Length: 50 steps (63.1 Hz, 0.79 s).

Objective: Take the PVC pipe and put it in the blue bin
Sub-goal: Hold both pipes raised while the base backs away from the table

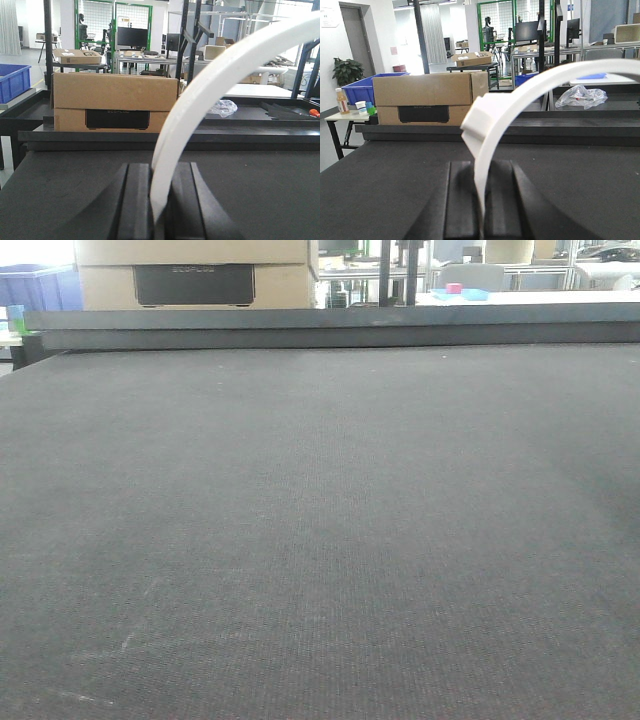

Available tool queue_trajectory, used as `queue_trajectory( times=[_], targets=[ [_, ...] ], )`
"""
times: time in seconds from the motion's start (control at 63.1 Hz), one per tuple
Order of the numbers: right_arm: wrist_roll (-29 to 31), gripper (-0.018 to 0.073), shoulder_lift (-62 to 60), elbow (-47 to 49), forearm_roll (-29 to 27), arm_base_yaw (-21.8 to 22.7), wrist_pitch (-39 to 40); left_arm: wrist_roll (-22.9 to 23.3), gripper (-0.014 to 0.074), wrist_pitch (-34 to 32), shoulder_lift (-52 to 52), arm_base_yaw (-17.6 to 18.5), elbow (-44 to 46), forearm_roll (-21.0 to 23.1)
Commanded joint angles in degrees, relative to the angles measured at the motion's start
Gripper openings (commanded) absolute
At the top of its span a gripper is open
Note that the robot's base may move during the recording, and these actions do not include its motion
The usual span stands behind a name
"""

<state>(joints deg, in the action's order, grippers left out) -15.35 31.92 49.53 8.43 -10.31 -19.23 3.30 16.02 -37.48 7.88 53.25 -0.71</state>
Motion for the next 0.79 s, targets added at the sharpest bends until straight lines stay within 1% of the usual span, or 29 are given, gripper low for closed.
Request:
queue_trajectory(
  times=[0.0,0.777],
  targets=[
    [0.5,-0.0168,-0.2,0.4,0.2,-0.1,1.2,0.4,-0.0111,-1.2,0.2,-0.2,0.2,0.2],
    [0.5,-0.0168,-0.2,0.4,0.2,-0.1,1.6,0.4,-0.0111,-1.2,0.2,-0.2,0.2,0.2]
  ],
)
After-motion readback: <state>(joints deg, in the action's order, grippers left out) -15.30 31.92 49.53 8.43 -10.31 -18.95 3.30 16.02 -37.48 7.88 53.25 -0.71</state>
